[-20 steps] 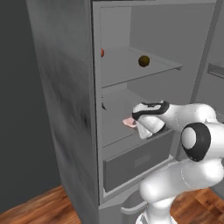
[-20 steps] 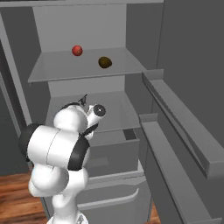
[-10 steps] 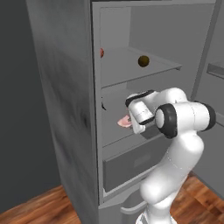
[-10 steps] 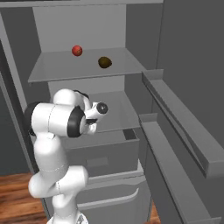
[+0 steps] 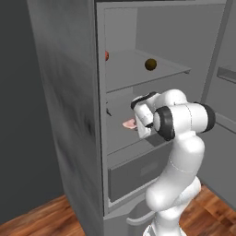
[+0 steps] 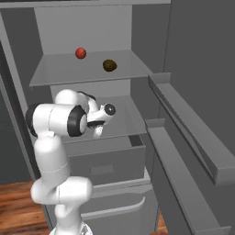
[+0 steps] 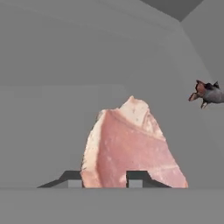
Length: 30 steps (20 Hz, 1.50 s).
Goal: Transport the steak and avocado to the fridge. Place the steak on the rack containing meat and place the avocado on the rack containing the vegetable, ensuring meats and vegetables are on different racks.
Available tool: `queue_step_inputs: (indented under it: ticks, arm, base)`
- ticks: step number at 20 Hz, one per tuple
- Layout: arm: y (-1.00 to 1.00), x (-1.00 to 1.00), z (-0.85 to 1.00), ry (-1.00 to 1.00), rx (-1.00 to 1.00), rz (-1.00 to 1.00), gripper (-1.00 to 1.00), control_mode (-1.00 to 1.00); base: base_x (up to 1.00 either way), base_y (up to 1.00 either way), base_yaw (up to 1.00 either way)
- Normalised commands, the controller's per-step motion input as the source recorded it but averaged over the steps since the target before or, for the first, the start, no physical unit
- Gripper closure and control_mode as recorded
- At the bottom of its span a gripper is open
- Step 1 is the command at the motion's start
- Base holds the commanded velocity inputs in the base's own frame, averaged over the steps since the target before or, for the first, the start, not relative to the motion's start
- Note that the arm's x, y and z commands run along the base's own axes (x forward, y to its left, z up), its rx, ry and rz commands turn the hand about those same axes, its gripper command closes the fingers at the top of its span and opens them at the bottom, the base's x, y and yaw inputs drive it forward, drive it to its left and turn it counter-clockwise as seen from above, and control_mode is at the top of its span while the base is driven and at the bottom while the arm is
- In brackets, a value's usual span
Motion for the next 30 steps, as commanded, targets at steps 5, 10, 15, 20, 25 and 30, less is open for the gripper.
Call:
queue_step_inputs:
  ticks: [5,10,15,20,25,30]
  arm:
    - [0.0,-0.14,0.0,-0.22,0.0,0.0,-1.0,-1.0]
    - [0.0,-0.35,0.03,-0.22,0.0,0.0,-1.0,-1.0]
    - [0.0,-0.66,0.04,-0.25,0.0,0.0,-1.0,-1.0]
    - [0.0,-0.69,0.62,-0.01,0.06,0.0,-1.0,-1.0]
    - [0.0,-0.66,1.0,0.0,0.13,0.01,-1.0,-1.0]
    - [-0.05,-0.57,1.0,0.0,0.15,0.0,-1.0,-1.0]
  base:
    - [0.0,0.0,0.0]
    - [0.0,0.0,0.0]
    - [0.0,0.0,0.0]
    - [0.0,0.0,0.0]
    - [0.0,0.0,0.0]
    - [0.0,0.0,0.0]
